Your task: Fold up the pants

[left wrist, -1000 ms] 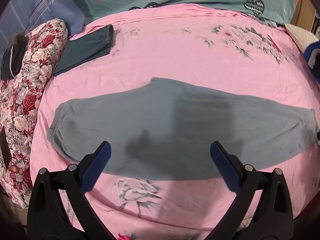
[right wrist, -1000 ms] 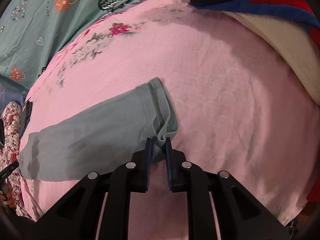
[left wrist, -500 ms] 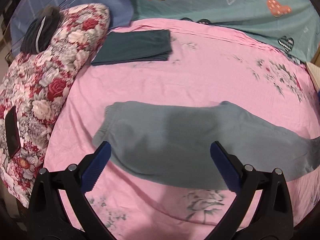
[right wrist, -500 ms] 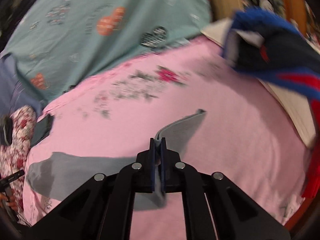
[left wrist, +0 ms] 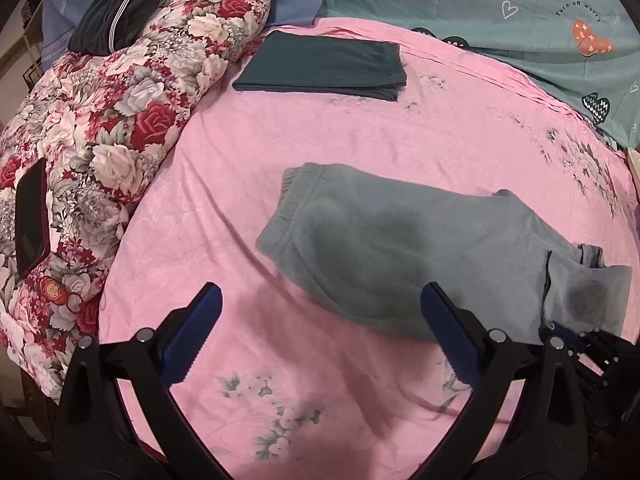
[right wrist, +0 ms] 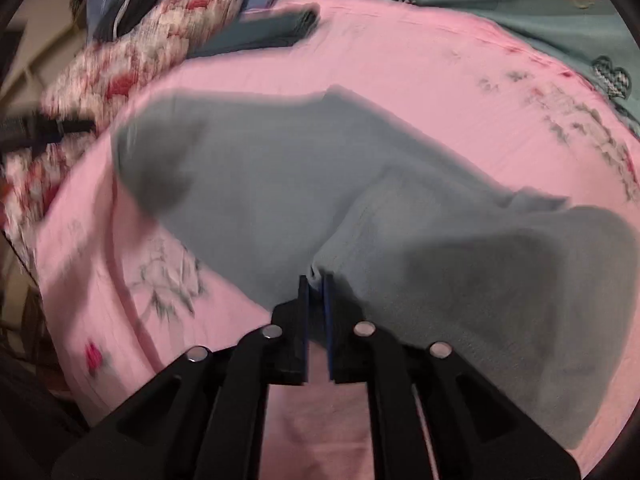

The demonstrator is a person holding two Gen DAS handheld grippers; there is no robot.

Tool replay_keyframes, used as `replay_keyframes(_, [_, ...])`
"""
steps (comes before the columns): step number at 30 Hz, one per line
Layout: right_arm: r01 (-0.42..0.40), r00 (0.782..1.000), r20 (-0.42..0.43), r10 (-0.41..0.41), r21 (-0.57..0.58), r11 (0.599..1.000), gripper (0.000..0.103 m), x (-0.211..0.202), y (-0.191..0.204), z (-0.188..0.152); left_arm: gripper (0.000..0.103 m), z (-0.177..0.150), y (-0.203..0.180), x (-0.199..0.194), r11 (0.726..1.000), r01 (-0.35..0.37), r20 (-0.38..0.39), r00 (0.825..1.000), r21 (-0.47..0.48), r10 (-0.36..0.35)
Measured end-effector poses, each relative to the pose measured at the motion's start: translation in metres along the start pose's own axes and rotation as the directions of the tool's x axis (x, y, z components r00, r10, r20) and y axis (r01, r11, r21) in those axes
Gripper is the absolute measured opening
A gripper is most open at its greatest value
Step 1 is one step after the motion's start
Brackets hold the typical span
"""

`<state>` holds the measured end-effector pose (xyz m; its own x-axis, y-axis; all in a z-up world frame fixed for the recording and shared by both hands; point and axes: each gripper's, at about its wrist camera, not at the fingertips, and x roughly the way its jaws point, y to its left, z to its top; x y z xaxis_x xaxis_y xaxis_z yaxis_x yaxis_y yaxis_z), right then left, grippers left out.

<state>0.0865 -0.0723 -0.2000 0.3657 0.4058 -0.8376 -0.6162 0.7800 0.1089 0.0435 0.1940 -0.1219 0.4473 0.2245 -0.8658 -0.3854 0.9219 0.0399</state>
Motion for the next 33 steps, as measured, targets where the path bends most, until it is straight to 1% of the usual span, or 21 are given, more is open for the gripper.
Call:
replay_keyframes(1, [-0.017,1.0,-0.005,0.017,-0.013,1.0,0.025,-0.006,0.002,0.0,0.101,-0.001,0.001,-0.001,1.0,-0.005,0.006,1.0,0.004,0.005])
replay_keyframes(2, [-0.066,0.998,-0.017,0.066,-0.002,0.998,0.03,-0.016,0.001,0.002,0.101,-0.003,0.003,-0.003,1.0,-0.016,0.014,1.0,0.009,0.016])
replay_keyframes(3, [-0.096,0.995,0.017,0.095,0.028,0.995,0.044,-0.033,-0.005,0.003,0.101,-0.004,0.004,-0.002,1.0,-0.022,0.013,1.0,0.011,0.022])
replay_keyframes(4, [-0.093,0.993,0.079,0.087,0.066,0.994,0.056,-0.053,-0.015,0.003,0.101,-0.005,0.005,-0.001,1.0,-0.024,0.008,1.0,0.01,0.024])
replay_keyframes(5, [-0.072,0.99,0.128,0.057,0.111,0.991,0.056,-0.069,-0.027,0.002,0.101,-0.006,0.006,0.001,1.0,-0.023,-0.001,1.0,0.004,0.023])
replay_keyframes(6, [-0.058,0.988,0.152,0.034,0.156,0.986,0.056,-0.079,-0.04,0.002,0.101,-0.007,0.007,0.002,1.0,-0.02,-0.008,1.0,-0.005,0.02])
replay_keyframes(7, [-0.052,0.985,0.172,0.011,0.235,0.971,0.056,-0.09,-0.061,0.001,0.101,-0.009,0.007,0.002,1.0,-0.013,-0.011,1.0,-0.013,0.013])
replay_keyframes(10, [-0.013,0.978,0.193,-0.075,0.419,0.908,0.056,-0.104,-0.115,-0.003,0.101,-0.01,-0.003,0.005,1.0,0.014,-0.022,1.0,0.004,-0.014])
replay_keyframes(12, [0.015,0.979,0.174,-0.106,0.456,0.89,0.056,-0.106,-0.139,-0.003,0.101,-0.009,-0.013,0.004,0.999,0.036,-0.021,0.999,0.027,-0.035])
replay_keyframes(14, [0.018,0.981,0.168,-0.101,0.439,0.898,0.056,-0.107,-0.148,0.003,0.101,-0.008,-0.026,0.003,0.997,0.054,-0.015,0.998,0.051,-0.053])
replay_keyframes(17, [-0.012,0.983,0.173,-0.06,0.386,0.922,0.056,-0.108,-0.14,0.016,0.101,-0.009,-0.043,0.002,0.994,0.083,-0.012,0.997,0.072,-0.082])
replay_keyframes(19, [-0.069,0.985,0.17,0.014,0.325,0.943,0.056,-0.103,-0.121,0.025,0.101,-0.011,-0.051,0.001,0.991,0.1,-0.014,0.995,0.088,-0.099])
replay_keyframes(20, [-0.092,0.988,0.144,0.054,0.275,0.957,0.057,-0.096,-0.105,0.03,0.101,-0.013,-0.055,0.001,0.99,0.098,-0.015,0.995,0.103,-0.097])
replay_keyframes(23, [-0.079,0.996,0.061,0.07,0.167,0.983,0.058,-0.069,-0.062,0.029,0.101,-0.017,-0.057,0.002,0.989,0.097,-0.024,0.995,0.115,-0.095])
replay_keyframes(25, [-0.079,0.997,0.005,0.079,0.107,0.991,0.058,-0.045,-0.034,0.025,0.101,-0.018,-0.052,0.003,0.989,0.101,-0.03,0.995,0.106,-0.098])
replay_keyframes(26, [-0.078,0.997,-0.013,0.08,0.095,0.992,0.058,-0.036,-0.026,0.023,0.101,-0.019,-0.05,0.003,0.989,0.104,-0.033,0.994,0.101,-0.101])
replay_keyframes(28, [-0.056,0.996,-0.065,0.061,0.074,0.996,0.058,-0.016,-0.013,0.02,0.101,-0.02,-0.046,0.004,0.989,0.104,-0.037,0.994,0.106,-0.101])
replay_keyframes(30, [0.033,0.991,-0.129,-0.027,0.042,0.999,0.058,0.005,-0.004,0.013,0.101,-0.02,-0.045,0.006,0.989,0.083,-0.041,0.996,0.121,-0.079])
replay_keyframes(31, [0.058,0.991,-0.125,-0.055,0.022,0.998,0.054,0.008,0.0,0.009,0.101,-0.019,-0.044,0.007,0.989,0.078,-0.044,0.996,0.127,-0.073])
replay_keyframes(32, [0.068,0.991,-0.115,-0.065,0.02,0.997,0.05,0.008,0.0,0.008,0.101,-0.019,-0.044,0.008,0.989,0.074,-0.05,0.996,0.132,-0.068])
replay_keyframes(33, [0.086,0.991,-0.108,-0.084,0.022,0.996,0.036,0.007,0.0,0.008,0.101,-0.019,-0.044,0.009,0.989,0.071,-0.053,0.996,0.133,-0.065])
